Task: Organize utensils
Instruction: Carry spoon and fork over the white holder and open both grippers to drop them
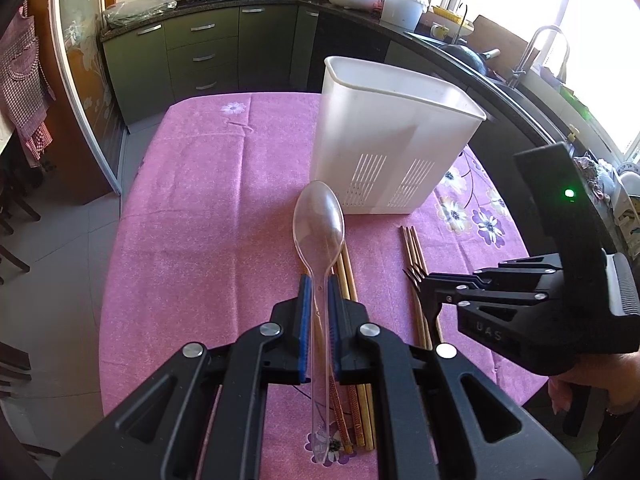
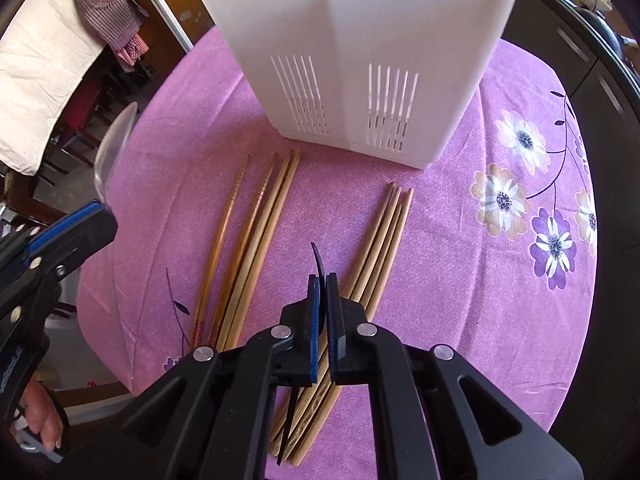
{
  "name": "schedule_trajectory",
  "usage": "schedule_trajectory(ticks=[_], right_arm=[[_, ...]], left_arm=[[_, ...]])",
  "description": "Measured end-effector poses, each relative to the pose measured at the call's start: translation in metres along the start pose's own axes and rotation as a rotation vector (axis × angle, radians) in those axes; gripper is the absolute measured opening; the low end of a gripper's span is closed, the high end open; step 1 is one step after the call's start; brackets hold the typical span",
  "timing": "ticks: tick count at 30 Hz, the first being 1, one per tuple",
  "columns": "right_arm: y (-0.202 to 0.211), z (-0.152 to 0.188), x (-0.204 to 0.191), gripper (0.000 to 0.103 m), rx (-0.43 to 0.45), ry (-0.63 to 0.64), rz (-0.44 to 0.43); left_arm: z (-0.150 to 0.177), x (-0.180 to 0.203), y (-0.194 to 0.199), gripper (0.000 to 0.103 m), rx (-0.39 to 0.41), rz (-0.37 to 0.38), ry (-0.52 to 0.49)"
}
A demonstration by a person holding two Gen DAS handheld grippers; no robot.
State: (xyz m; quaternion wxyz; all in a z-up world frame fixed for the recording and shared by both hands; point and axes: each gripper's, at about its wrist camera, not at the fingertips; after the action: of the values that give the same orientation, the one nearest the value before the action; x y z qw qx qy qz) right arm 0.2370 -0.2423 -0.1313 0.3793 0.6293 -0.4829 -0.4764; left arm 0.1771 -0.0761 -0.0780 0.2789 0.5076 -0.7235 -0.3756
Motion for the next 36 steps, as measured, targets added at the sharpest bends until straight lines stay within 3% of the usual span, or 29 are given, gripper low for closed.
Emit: schedule_trajectory(ticks=[5,10,15,21,25,32,36], right_arm=[[0.06,0.014,0.023,0.004,0.194,-0.042,-0.169],[0.128,0.031,0.037,0.004,0.428,-0.048,-0.209],[0.167,0.05,0.054,0.004,0.532,-0.039,-0.2],[0.175,0.064,0.07,0.004,0.584,-0.048,-0.193],[0.177,0.067,0.076,0.004,0.618,-0.056,-0.18],[0.186,0.058,0.07,0.004,0.671,-0.043,-0.174],[0.196,0.045,0.057,0.004,0.712,-0.023,-0.178]], left_arm=[[-0.021,-0.003,0.026,0.008,0.08,0.013,0.009],[-0.065,0.0,0.06,0.008,0.255,0.021,0.013],[-0.114,0.006,0.07,0.008,0.419,0.018,0.021],[-0.156,0.007,0.057,0.008,0.629,-0.073,0.03],[-0.171,0.009,0.031,0.008,0.65,-0.094,0.03],[-0.159,0.011,0.002,0.009,0.612,-0.115,0.003],[-0.146,0.01,-0.002,0.017,0.579,-0.115,-0.025]])
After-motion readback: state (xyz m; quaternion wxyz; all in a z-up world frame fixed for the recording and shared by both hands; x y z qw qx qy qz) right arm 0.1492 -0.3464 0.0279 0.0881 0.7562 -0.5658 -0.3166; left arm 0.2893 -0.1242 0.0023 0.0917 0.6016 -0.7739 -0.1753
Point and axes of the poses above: each gripper's, at about its wrist camera, not at the fingertips, and y roughly against the way its jaws point, x to its right, z to its underside, and after that the axes turned 12 degrees about -y, right-handed
